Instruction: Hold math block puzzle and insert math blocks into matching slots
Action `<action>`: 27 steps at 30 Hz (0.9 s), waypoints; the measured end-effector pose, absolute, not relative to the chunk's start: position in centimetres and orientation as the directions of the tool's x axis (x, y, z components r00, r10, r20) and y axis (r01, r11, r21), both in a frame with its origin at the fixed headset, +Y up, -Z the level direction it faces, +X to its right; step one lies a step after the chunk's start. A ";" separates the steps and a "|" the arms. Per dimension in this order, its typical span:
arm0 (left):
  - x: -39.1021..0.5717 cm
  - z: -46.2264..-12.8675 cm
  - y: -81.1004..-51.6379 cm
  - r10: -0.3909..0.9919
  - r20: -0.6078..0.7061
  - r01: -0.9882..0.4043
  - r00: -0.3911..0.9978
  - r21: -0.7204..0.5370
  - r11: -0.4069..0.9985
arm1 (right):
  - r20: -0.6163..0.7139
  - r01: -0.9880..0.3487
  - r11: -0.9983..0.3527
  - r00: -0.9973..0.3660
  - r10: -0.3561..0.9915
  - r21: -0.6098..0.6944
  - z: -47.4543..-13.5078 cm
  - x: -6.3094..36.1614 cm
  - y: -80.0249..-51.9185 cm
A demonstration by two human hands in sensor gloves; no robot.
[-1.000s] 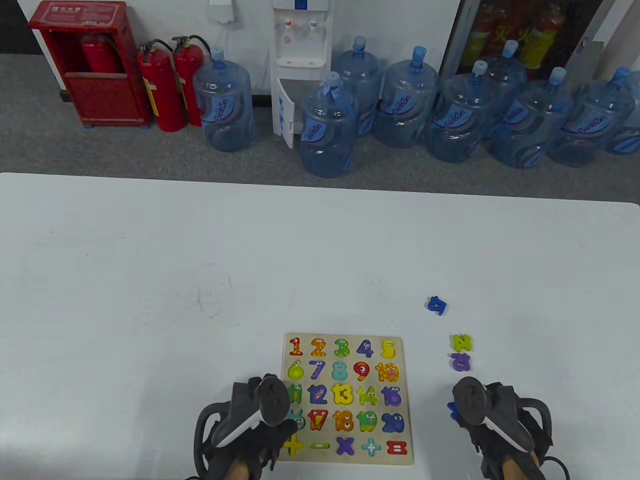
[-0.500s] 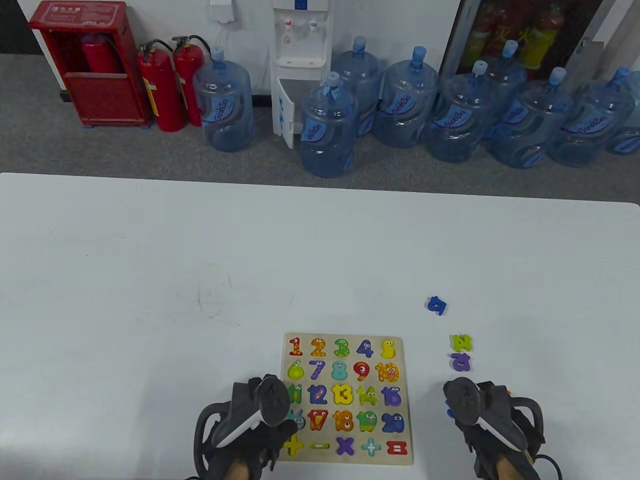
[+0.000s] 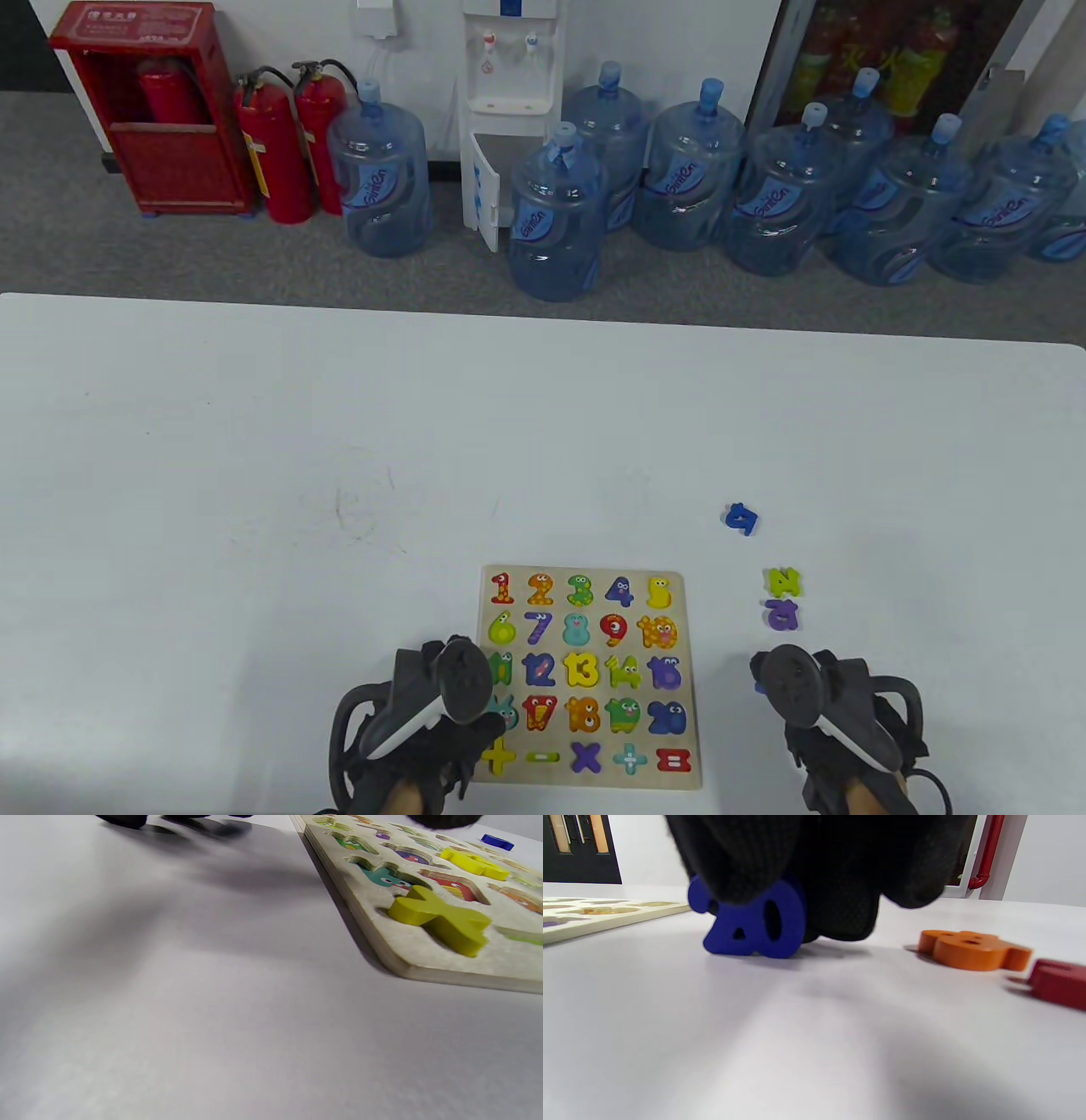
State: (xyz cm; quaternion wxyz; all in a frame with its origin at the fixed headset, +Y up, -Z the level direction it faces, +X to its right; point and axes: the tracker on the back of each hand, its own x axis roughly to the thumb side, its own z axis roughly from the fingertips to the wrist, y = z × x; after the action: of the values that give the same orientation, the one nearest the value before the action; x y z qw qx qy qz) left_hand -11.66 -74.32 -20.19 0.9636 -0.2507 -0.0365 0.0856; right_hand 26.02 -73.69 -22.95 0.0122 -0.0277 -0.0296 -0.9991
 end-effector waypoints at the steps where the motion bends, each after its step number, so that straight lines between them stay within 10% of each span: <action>1: -11.7 -20.2 -74.3 0.183 0.028 -0.147 0.983 -0.489 0.860 | 0.057 0.027 -0.998 -0.998 -0.024 0.060 -22.9 26.0 -73.7; 27: -11.6 -20.1 -74.3 0.180 0.029 -0.143 0.983 -0.496 0.857 | 0.052 0.093 -0.991 -0.995 -0.088 0.100 -23.2 25.6 -74.9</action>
State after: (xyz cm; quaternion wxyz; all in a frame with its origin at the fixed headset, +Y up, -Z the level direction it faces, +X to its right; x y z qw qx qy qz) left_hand -11.61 -74.33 -20.14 0.9628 -0.2542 -0.0371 0.0839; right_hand 25.58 -74.86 -23.22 0.0453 -0.0237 -0.0510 -0.9974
